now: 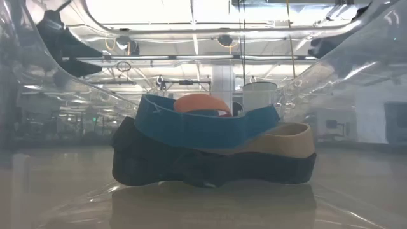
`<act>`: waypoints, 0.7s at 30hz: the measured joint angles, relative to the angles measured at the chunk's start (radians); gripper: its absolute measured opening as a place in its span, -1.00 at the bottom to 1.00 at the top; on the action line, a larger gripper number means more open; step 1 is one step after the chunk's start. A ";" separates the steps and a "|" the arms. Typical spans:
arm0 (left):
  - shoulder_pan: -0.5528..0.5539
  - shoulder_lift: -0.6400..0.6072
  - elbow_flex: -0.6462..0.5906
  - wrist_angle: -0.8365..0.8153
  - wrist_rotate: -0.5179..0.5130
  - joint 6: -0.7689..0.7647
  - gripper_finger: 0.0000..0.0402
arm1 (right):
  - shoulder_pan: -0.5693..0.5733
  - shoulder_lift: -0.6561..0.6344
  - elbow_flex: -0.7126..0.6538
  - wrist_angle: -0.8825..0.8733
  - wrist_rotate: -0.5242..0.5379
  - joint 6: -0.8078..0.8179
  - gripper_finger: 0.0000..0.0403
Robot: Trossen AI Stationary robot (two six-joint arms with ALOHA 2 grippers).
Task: Pick and place rubber bands into bin
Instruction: Return to Home Position
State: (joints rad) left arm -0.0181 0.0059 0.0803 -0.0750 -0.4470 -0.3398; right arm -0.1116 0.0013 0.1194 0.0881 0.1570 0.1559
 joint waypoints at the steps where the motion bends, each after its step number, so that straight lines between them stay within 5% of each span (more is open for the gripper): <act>1: 0.000 0.000 -0.008 -0.003 0.001 -0.003 0.18 | 0.000 0.000 -0.010 0.015 0.000 0.000 -0.26; 9: 0.000 0.000 -0.026 0.018 0.001 0.002 0.18 | 0.000 -0.001 -0.077 0.130 -0.001 0.000 -0.28; 21: 0.000 0.000 -0.027 0.016 0.001 0.137 0.18 | 0.001 0.001 -0.085 0.018 -0.004 0.016 -0.27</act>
State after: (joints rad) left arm -0.0181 0.0063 0.0533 -0.0591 -0.4461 -0.2024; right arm -0.1104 0.0021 0.0341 0.1059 0.1534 0.1715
